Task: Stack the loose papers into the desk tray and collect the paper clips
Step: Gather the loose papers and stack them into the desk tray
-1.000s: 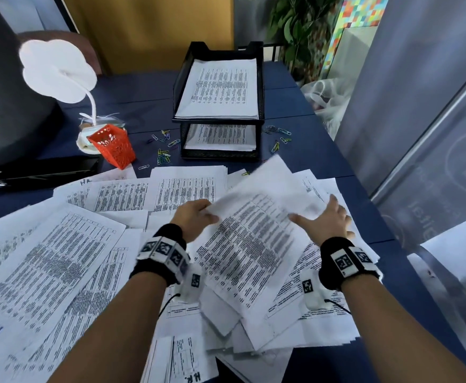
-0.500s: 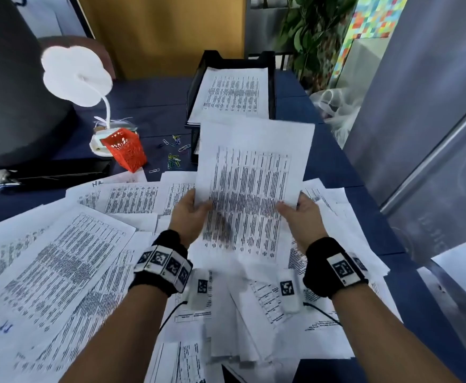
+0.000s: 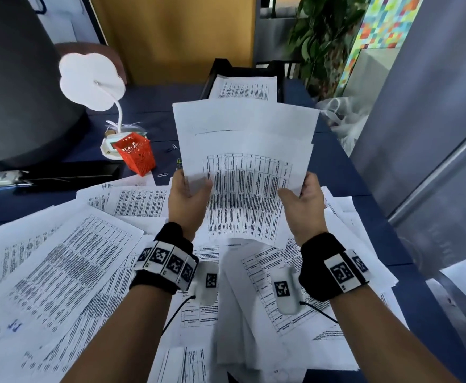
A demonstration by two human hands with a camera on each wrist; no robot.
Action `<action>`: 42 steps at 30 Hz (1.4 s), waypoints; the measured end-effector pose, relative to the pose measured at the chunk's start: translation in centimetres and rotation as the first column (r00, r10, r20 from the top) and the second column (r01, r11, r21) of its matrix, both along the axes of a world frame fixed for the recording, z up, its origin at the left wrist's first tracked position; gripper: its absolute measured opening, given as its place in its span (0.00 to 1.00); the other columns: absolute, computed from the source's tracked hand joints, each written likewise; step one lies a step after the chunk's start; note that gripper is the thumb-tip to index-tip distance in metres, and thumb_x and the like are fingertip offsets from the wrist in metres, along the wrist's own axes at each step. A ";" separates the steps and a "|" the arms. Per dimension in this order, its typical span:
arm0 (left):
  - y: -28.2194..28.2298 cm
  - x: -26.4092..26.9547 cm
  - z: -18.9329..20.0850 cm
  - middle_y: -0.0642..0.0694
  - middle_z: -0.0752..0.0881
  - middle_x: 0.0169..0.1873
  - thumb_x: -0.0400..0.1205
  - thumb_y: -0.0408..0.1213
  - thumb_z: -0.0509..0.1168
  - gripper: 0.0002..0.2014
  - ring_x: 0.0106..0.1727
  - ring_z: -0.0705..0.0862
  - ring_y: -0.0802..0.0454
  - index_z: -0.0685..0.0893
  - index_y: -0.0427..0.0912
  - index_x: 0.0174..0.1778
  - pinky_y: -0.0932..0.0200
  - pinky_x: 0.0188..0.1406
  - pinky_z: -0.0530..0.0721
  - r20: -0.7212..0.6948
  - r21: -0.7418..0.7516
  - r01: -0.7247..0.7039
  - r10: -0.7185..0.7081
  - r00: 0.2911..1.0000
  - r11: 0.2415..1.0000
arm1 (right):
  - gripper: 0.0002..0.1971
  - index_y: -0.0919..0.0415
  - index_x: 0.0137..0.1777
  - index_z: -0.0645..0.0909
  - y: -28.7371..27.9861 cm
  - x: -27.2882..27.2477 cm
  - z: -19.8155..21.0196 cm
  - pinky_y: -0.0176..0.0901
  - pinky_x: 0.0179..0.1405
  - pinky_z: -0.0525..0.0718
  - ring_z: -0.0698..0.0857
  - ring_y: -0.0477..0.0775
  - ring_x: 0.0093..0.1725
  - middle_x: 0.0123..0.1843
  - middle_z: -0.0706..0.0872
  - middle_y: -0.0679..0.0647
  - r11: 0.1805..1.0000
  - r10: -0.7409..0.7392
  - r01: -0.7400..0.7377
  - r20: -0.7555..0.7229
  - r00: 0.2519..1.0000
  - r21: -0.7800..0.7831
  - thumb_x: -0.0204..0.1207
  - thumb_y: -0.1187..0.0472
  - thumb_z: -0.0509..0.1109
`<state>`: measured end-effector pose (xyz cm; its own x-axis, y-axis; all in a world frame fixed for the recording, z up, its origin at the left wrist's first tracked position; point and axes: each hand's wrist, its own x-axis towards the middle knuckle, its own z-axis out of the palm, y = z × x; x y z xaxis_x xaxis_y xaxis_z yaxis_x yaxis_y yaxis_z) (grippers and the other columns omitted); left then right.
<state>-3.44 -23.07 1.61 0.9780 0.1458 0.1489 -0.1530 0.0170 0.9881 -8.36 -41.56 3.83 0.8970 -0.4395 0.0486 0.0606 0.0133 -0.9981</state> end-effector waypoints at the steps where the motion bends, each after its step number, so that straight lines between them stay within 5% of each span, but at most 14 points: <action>1: 0.0 0.0 -0.3 0.53 0.84 0.40 0.79 0.26 0.67 0.12 0.36 0.83 0.69 0.75 0.38 0.56 0.71 0.40 0.81 -0.027 -0.008 0.010 -0.010 1.000 1.000 | 0.15 0.62 0.53 0.72 0.0 0.0 -0.4 0.26 0.30 0.79 0.79 0.30 0.28 0.40 0.82 0.47 1.000 0.006 -0.006 -0.026 1.000 0.000 0.74 0.80 0.60; 5: 0.1 0.0 -2.0 0.55 0.81 0.31 0.79 0.29 0.69 0.07 0.31 0.81 0.65 0.77 0.41 0.45 0.68 0.37 0.81 -0.160 -0.027 0.071 -0.074 0.984 0.997 | 0.14 0.59 0.48 0.69 0.1 -0.5 -1.7 0.30 0.21 0.73 0.70 0.37 0.23 0.33 0.73 0.44 0.997 0.058 -0.063 -0.127 0.990 -0.035 0.75 0.80 0.55; 8: 0.2 -0.2 -3.5 0.46 0.84 0.38 0.79 0.36 0.70 0.05 0.40 0.82 0.53 0.81 0.41 0.44 0.57 0.45 0.81 -0.250 -0.013 0.088 -0.088 0.964 0.996 | 0.17 0.61 0.61 0.67 0.0 -0.9 -2.8 0.38 0.36 0.83 0.72 0.45 0.37 0.43 0.77 0.44 0.992 0.105 -0.118 -0.244 0.964 -0.037 0.76 0.78 0.53; 10: 0.3 -0.3 -4.3 0.45 0.85 0.41 0.80 0.38 0.69 0.09 0.43 0.83 0.52 0.83 0.36 0.50 0.58 0.46 0.79 -0.297 -0.023 0.063 -0.067 0.952 0.998 | 0.17 0.64 0.64 0.67 -0.2 -0.9 -4.2 0.45 0.39 0.82 0.76 0.49 0.42 0.47 0.79 0.48 0.986 0.127 -0.155 -0.333 0.934 -0.058 0.77 0.76 0.54; 14: 1.0 -0.1 -4.6 0.48 0.84 0.37 0.80 0.35 0.69 0.05 0.40 0.82 0.54 0.81 0.42 0.39 0.59 0.44 0.80 -0.325 -0.053 -0.019 0.000 0.946 0.998 | 0.08 0.63 0.58 0.74 -0.8 -0.8 -6.7 0.54 0.57 0.82 0.84 0.62 0.56 0.54 0.85 0.56 0.969 0.137 -0.213 -0.444 0.885 -0.126 0.80 0.67 0.61; 16: 1.8 0.3 -4.9 0.47 0.86 0.39 0.79 0.35 0.70 0.02 0.41 0.84 0.52 0.83 0.42 0.43 0.57 0.47 0.83 -0.342 -0.034 -0.043 0.029 0.939 0.998 | 0.07 0.62 0.56 0.77 -0.9 -0.5 -7.6 0.57 0.59 0.85 0.85 0.62 0.56 0.55 0.86 0.59 0.965 0.154 -0.232 -0.458 0.876 -0.120 0.81 0.67 0.62; 22: 3.7 0.4 -7.2 0.46 0.85 0.41 0.81 0.44 0.68 0.15 0.40 0.83 0.49 0.80 0.40 0.59 0.55 0.42 0.83 -0.464 0.299 0.005 0.141 0.874 0.954 | 0.11 0.59 0.55 0.77 -0.3 0.2 -9.4 0.59 0.46 0.89 0.84 0.63 0.47 0.52 0.85 0.60 0.956 0.215 -0.292 -0.585 0.782 -0.038 0.78 0.71 0.59; 26: 4.2 -0.2 -8.4 0.39 0.80 0.68 0.78 0.50 0.69 0.31 0.65 0.80 0.38 0.71 0.37 0.74 0.44 0.67 0.79 -0.578 0.372 0.073 0.170 0.798 0.925 | 0.15 0.61 0.61 0.76 -0.2 0.1 -10.7 0.42 0.26 0.83 0.82 0.61 0.41 0.52 0.82 0.62 0.943 0.254 -0.332 -0.709 0.658 0.030 0.78 0.72 0.56; 28: 4.1 -0.2 -8.6 0.41 0.77 0.69 0.81 0.45 0.66 0.28 0.68 0.77 0.39 0.69 0.37 0.75 0.46 0.70 0.75 -0.576 0.386 0.097 0.158 0.802 0.917 | 0.16 0.65 0.59 0.76 -0.3 0.0 -11.2 0.38 0.21 0.72 0.75 0.57 0.32 0.45 0.80 0.64 0.944 0.246 -0.328 -0.711 0.659 0.023 0.75 0.74 0.53; 32: 3.8 0.6 -7.9 0.42 0.83 0.53 0.82 0.40 0.65 0.18 0.51 0.81 0.45 0.74 0.38 0.66 0.54 0.50 0.79 -0.505 0.320 0.120 0.062 0.861 0.940 | 0.16 0.65 0.54 0.78 -0.7 0.5 -10.9 0.36 0.20 0.67 0.71 0.54 0.29 0.41 0.81 0.60 0.969 0.208 -0.243 -0.698 0.685 0.050 0.76 0.74 0.51; 36: 3.7 2.7 -7.4 0.49 0.83 0.43 0.83 0.38 0.64 0.14 0.43 0.81 0.48 0.75 0.39 0.63 0.54 0.46 0.82 -0.490 0.268 0.142 0.008 0.872 0.953 | 0.14 0.63 0.48 0.77 -1.2 2.0 -9.8 0.38 0.21 0.68 0.72 0.54 0.35 0.43 0.78 0.59 0.983 0.178 -0.167 -0.658 0.732 0.080 0.77 0.75 0.51; 40: 4.0 5.1 -7.4 0.40 0.85 0.56 0.86 0.41 0.59 0.16 0.52 0.83 0.42 0.76 0.38 0.68 0.51 0.55 0.80 -0.495 0.406 0.235 -0.004 0.869 0.883 | 0.07 0.59 0.49 0.73 -1.9 5.0 -10.0 0.42 0.30 0.76 0.77 0.53 0.34 0.43 0.78 0.60 0.999 0.053 -0.045 -0.622 0.781 0.029 0.79 0.71 0.60; 42: 4.2 6.1 -7.6 0.40 0.82 0.63 0.87 0.44 0.57 0.19 0.59 0.83 0.39 0.74 0.39 0.71 0.51 0.59 0.80 -0.520 0.523 0.330 -0.013 0.854 0.786 | 0.02 0.57 0.51 0.75 -2.4 6.8 -8.9 0.43 0.45 0.76 0.80 0.57 0.51 0.52 0.83 0.59 0.997 0.005 -0.058 -0.693 0.721 -0.053 0.82 0.60 0.63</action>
<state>2.62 -18.88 -5.99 0.9435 0.0094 -0.3313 0.2714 -0.5955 0.7561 -1.56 -43.94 -5.08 0.7058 -0.4296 -0.5632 -0.6460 -0.0642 -0.7606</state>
